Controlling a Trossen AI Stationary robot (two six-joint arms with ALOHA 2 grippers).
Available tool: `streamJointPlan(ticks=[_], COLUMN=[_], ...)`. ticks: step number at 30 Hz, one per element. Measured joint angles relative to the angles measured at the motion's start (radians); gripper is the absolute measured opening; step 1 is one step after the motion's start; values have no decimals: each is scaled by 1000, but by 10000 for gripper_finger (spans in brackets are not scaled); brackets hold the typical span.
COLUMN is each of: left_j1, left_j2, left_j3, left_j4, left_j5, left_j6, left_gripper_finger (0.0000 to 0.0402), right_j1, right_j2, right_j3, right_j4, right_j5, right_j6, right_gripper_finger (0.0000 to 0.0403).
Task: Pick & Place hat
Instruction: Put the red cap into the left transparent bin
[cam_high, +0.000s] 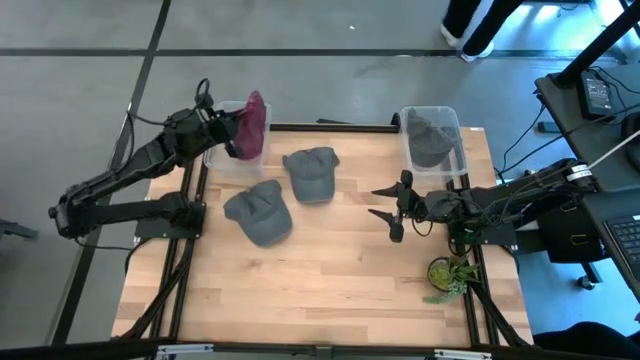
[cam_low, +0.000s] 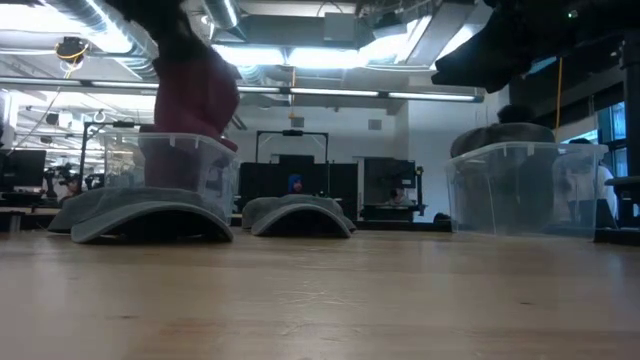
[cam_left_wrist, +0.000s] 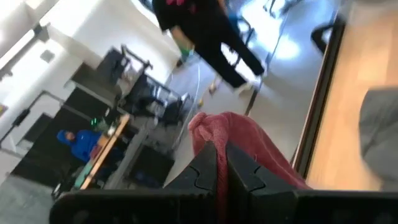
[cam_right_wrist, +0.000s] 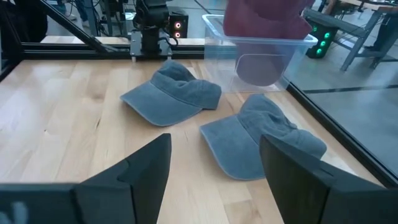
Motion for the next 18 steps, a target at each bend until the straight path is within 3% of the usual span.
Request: streamJointPlan(ticks=[8,13,18], left_j1=[58,53,46], left_j2=[28,26,-3], left_j3=[-80,-113,-114], left_j4=[35,45,34], left_j5=[126,295,317], left_j6=[-50,-88,-49], left_gripper_finger=[4,4,4], right_j1=[0,-6,-26], right_j2=[0,0,0], right_j3=[0,0,0], right_j4=[0,-1,-7], right_j5=[0,0,0], right_j6=[0,0,-1], right_gripper_finger=[244,244,244])
